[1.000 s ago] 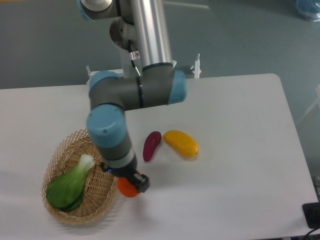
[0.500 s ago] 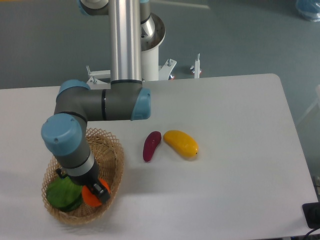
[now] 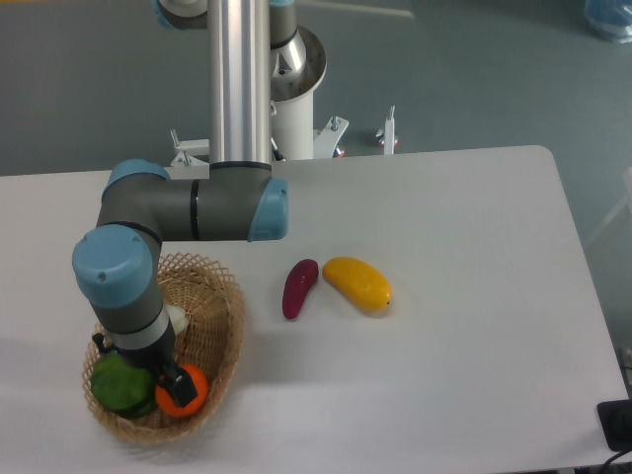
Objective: Place the orange in the basket
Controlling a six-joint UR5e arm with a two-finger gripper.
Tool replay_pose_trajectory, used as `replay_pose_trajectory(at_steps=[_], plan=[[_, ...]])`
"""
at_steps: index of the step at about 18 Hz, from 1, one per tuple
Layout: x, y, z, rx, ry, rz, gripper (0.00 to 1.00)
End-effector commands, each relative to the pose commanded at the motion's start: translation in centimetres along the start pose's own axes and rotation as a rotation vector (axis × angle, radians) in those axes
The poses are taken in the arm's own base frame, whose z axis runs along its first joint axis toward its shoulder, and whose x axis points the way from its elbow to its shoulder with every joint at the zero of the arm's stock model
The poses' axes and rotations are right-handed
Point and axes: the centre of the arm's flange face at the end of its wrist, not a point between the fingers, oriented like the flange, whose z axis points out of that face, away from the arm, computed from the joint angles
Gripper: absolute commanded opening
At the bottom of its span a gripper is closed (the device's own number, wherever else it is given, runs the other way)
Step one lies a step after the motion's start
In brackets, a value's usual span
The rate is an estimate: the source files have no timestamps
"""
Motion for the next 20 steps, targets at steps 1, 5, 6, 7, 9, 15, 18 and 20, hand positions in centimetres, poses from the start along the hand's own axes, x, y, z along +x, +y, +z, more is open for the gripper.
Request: replay_pose_trajectory(at_steps=[1, 5, 6, 7, 9, 15, 18, 20], plan=[[0.0, 0.0, -0.2, 0.001, -0.003, 0.000, 1.00], [-0.7, 0.6, -0.1, -0.005, -0.006, -0.014, 1.00], [-1.6, 1.1, -0.9, 0.000, -0.018, -0.028, 1.00], [-2.8, 2.0, -1.5, 0.002, -0.028, -0.047, 1.00], [-5.7, 4.3, -2.2, -0.013, -0.059, -0.087, 1.00], [-14.3, 11.7, -5.9, -0.053, -0.167, -0.228, 1.00], [-18.5, 17.1, -6.8, -0.075, -0.178, -0.283, 1.00], [-20.9, 20.3, -7.2, -0.088, -0.182, -0.275, 1.00]])
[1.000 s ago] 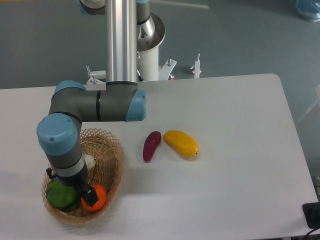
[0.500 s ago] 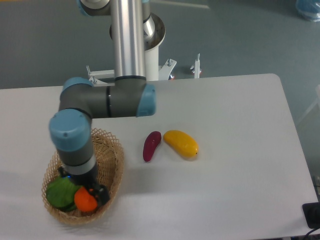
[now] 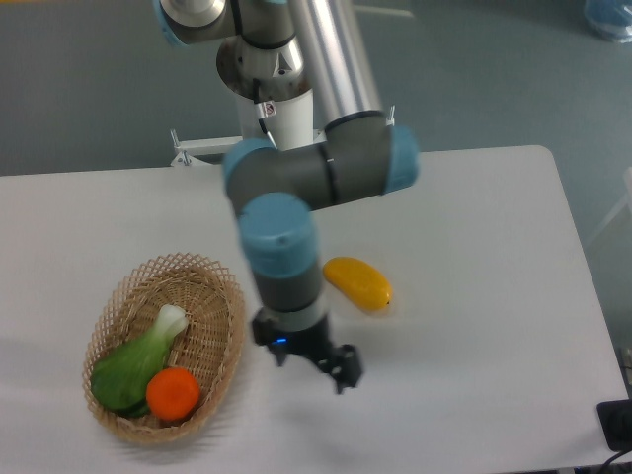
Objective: Place the orange in the basket
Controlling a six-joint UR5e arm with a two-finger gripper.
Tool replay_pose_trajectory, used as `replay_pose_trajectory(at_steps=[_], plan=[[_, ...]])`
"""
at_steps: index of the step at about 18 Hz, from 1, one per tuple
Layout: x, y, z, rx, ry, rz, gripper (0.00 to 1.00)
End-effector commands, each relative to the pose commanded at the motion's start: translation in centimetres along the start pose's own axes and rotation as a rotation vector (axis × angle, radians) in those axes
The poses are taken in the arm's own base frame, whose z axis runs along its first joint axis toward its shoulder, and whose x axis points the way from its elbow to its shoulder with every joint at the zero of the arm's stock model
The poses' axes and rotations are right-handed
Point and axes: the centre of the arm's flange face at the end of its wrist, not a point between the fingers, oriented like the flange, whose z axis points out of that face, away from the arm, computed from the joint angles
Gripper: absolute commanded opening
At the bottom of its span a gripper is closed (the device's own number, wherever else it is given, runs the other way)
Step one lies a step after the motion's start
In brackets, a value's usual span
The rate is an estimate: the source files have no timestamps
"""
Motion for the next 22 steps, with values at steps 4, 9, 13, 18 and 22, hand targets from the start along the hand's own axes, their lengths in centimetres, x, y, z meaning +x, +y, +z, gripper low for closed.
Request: replay_pose_trajectory(at_steps=[4, 9, 13, 18, 22], plan=[[-4.7, 4.1, 0.6, -0.011, -0.002, 0.041, 1.00], [-7.8, 7.2, 1.2, -0.020, -0.005, 0.071, 1.00], [-9.5, 8.7, 1.7, -0.028, -0.005, 0.070, 1.00], [-9.5, 9.2, 1.9, -0.033, 0.000, 0.072, 1.00], [-9.3, 9.2, 1.8, -0.033, 0.001, 0.074, 1.00]])
